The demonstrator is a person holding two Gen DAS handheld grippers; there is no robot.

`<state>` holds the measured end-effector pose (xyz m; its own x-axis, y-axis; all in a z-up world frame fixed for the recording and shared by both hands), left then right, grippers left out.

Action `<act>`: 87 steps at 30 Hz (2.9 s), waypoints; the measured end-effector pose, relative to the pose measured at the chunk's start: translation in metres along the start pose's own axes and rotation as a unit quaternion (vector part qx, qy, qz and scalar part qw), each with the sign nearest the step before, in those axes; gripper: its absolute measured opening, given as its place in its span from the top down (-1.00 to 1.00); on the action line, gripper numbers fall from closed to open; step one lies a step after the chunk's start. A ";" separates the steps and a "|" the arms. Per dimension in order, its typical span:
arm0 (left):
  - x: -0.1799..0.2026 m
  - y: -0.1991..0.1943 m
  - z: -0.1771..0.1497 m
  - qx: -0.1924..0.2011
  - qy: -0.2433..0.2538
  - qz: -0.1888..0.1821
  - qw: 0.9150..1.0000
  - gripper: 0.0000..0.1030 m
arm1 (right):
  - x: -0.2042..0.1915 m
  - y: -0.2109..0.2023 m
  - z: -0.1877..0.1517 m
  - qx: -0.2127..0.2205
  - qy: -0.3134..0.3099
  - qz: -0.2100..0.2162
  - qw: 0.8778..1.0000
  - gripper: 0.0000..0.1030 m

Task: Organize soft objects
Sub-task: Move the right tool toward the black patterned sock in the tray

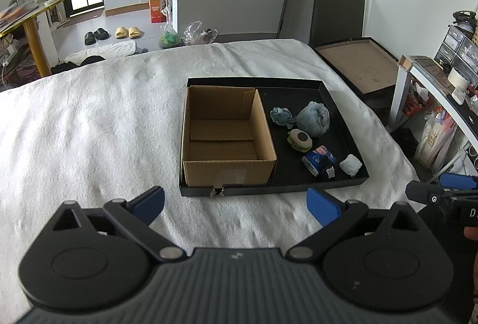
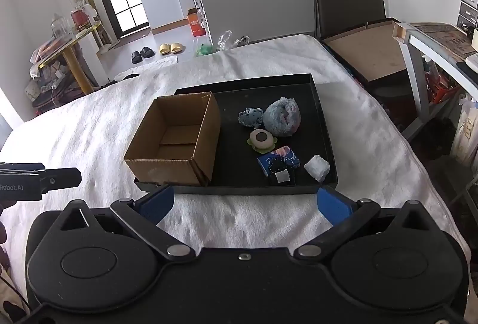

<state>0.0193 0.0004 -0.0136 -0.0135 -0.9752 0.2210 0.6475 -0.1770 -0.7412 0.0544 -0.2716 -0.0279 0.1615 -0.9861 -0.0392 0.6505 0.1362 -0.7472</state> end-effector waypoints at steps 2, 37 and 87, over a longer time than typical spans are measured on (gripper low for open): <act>0.001 0.000 0.000 0.001 -0.001 0.001 1.000 -0.95 | 0.001 0.000 0.000 0.000 0.000 0.000 1.000 -1.00; -0.004 -0.007 0.001 0.005 -0.002 0.008 1.000 -0.95 | 0.000 -0.002 0.003 -0.001 -0.002 -0.006 1.000 -1.00; -0.041 0.065 0.013 -0.038 -0.035 0.022 0.998 -0.93 | 0.017 0.080 0.007 -0.043 0.018 -0.016 0.999 -1.00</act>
<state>0.0721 0.0303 -0.0627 0.0688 -0.9711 0.2286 0.5872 -0.1458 -0.7962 0.1143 -0.2767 -0.0834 0.1144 -0.9927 -0.0371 0.5888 0.0979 -0.8024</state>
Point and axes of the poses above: each gripper's, at about its wrist camera, not at the fingertips, and y roughly the way its jaws point, x to its right, z to its top, the point moved 3 cm from there along y, roughly the way its jaws point, and after that the axes turned 10 degrees about -z, right-handed, at the moved point
